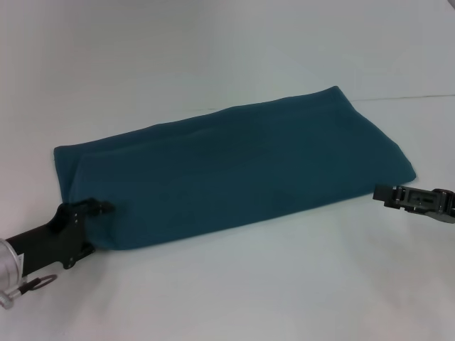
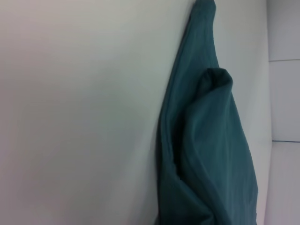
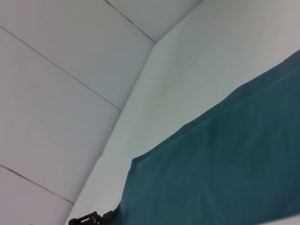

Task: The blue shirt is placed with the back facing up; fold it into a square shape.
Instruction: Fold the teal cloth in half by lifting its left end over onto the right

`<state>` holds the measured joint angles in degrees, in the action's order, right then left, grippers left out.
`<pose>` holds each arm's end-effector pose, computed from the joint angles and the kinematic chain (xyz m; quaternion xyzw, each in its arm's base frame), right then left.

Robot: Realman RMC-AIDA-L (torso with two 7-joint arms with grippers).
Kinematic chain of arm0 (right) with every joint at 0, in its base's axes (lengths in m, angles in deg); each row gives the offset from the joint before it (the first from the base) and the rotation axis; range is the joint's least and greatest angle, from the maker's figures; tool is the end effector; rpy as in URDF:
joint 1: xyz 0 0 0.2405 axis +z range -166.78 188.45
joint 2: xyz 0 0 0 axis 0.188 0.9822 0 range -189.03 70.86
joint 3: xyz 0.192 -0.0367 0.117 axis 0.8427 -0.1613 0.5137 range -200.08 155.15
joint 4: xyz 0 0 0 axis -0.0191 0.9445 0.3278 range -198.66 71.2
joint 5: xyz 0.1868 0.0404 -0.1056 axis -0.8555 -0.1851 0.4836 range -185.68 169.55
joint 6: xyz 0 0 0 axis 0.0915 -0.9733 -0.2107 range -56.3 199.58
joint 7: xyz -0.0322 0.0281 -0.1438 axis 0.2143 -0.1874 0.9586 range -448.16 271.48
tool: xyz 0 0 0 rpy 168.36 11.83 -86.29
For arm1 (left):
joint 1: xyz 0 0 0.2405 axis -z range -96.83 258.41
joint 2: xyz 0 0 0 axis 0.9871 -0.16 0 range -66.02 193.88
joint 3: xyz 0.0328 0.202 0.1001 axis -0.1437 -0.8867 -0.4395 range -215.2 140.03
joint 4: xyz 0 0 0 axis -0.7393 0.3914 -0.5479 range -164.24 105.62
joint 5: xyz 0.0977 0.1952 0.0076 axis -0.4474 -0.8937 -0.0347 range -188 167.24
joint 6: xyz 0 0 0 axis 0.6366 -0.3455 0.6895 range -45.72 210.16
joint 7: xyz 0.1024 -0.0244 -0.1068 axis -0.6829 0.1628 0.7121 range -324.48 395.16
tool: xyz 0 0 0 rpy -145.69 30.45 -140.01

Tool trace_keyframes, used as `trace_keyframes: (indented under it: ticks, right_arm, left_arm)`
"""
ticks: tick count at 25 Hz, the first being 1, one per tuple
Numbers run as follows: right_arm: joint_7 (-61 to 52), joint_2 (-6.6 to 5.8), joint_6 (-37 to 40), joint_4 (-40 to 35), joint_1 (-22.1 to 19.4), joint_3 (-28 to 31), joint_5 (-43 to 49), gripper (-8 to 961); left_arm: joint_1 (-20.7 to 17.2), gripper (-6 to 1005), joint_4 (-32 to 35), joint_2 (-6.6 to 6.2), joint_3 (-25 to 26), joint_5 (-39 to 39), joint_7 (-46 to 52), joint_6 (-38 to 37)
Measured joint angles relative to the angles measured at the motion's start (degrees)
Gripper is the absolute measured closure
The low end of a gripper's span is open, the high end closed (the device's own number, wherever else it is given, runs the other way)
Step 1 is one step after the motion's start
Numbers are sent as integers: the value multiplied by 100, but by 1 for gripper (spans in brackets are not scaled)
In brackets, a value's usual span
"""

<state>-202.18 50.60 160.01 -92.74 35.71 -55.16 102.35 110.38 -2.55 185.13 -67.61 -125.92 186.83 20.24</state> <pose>0.3115 0.3119 0.0674 -0.7593 0.5565 0.3115 0.1292 -0.3138 0.3425 -0.0170 -0.4580 -0.8132 -0.3355 0.1281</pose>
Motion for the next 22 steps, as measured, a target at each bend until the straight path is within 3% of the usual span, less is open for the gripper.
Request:
trace_keyframes:
  ticks: [4, 14, 20, 22]
  right_arm:
    - [-9, -4, 15, 0, -1, 0, -12, 162]
    - [-35, -18, -7, 0, -1, 61, -11, 163]
    - [-39, -18, -10, 0, -1, 90, 19, 163]
    - [-38, -18, -14, 0, -1, 112, 22, 163]
  left_arm:
    - [-81, 376, 22, 14, 12, 19, -14, -43]
    - [-159, 820, 29, -15, 47, 59, -146, -70]
    - [-158, 994, 11, -18, 50, 106, -355, -90]
    - [-157, 994, 27, -27, 50, 110, -472, -161]
